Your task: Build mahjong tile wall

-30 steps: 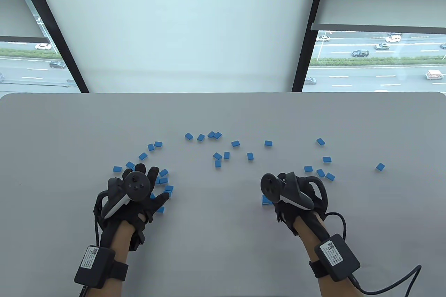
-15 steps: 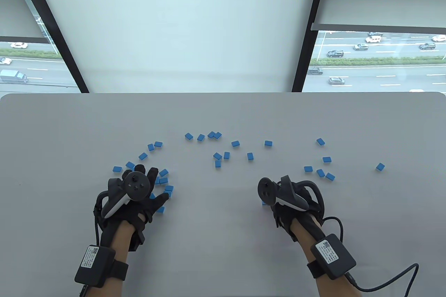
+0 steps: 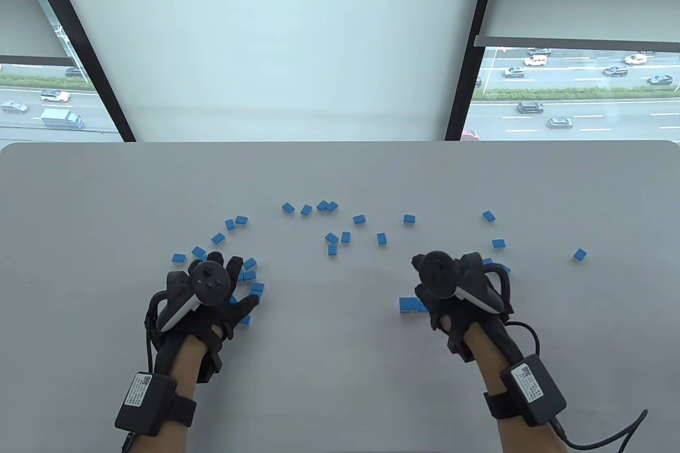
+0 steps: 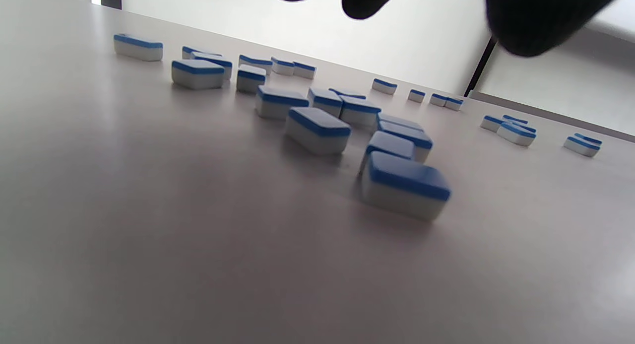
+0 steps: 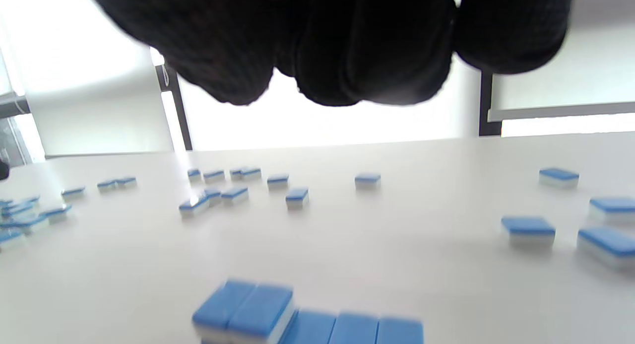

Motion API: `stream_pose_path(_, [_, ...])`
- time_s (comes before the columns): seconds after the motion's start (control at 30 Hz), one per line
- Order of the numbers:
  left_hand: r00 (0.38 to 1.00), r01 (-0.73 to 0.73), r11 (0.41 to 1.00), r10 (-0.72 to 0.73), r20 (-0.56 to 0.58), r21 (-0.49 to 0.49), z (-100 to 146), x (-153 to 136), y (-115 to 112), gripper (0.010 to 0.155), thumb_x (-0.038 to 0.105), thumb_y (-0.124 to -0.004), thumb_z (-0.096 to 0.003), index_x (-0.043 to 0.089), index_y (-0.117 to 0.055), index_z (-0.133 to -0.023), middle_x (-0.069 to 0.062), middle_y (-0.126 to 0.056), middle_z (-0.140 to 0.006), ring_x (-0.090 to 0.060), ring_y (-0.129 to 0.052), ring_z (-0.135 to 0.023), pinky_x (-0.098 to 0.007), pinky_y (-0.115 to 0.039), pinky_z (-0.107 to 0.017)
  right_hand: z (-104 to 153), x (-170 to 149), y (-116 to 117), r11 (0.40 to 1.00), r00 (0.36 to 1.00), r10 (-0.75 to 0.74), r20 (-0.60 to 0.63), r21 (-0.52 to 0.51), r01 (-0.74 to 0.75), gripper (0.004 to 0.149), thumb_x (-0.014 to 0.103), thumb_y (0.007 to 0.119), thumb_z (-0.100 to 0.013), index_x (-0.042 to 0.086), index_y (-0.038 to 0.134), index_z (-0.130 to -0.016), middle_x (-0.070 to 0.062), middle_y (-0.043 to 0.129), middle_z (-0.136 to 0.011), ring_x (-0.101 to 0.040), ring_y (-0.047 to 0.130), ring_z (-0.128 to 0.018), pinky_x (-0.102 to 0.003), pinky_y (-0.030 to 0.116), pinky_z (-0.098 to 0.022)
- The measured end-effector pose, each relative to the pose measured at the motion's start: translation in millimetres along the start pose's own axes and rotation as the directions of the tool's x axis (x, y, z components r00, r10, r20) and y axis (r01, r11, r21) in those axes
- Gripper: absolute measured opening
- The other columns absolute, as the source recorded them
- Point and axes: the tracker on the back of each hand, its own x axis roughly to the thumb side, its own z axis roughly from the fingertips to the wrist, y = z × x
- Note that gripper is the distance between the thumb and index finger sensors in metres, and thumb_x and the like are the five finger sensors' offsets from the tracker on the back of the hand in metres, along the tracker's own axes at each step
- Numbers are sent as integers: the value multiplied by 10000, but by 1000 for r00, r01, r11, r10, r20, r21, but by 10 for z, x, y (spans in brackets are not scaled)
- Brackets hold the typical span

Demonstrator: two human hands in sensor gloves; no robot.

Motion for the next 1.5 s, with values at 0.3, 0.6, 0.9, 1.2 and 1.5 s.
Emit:
stream_pose_path(0.3, [1000,7,1000,-7,3,9,-3,19,18,861,717,-668,-392,360,-385,-1123,-34,-286,-1209,-444,-281,-1091,-750,-256,-691,-259,-819,-317,986,979,-33,-203,-166,-1,591,362,883,-389,222,678,-926,-36,820,-836,-259,937,-495,-496,791,-465])
stream_pose_path(0.6, [1000,5,1000,-5,-22,-1,-29,-19,-5,861,717,-669,-392,362,-386,-1123,-32,-289,-1209,-445,-280,-1092,-749,-254,-693,-439,-1114,579,986,928,165,-335,60,-154,631,511,884,-340,201,758,-875,-50,850,-720,-227,907,-370,-481,792,-382])
stream_pose_path(0.9, [999,6,1000,-7,-35,-15,-38,-27,-27,860,717,-669,-392,362,-387,-1123,-32,-289,-1209,-445,-280,-1092,-750,-252,-692,-545,-1017,848,947,878,321,-356,128,-295,612,597,841,-328,211,844,-803,-30,879,-628,-212,886,-301,-470,791,-332])
stream_pose_path(1.2, [999,4,1000,-4,-39,-6,-19,-39,6,862,718,-669,-392,360,-384,-1123,-35,-286,-1209,-446,-277,-1091,-751,-249,-690,-560,-997,882,954,885,299,-358,141,-265,600,504,883,-349,209,781,-862,-28,847,-668,-217,873,-341,-473,777,-361])
stream_pose_path(1.5, [999,5,1000,-5,-36,-4,-26,-34,6,863,719,-668,-391,361,-383,-1124,-30,-288,-1210,-443,-277,-1092,-751,-249,-691,-605,-876,944,965,925,250,-286,153,-214,546,334,891,-390,311,716,-906,37,786,-893,-227,882,-423,-458,768,-417])
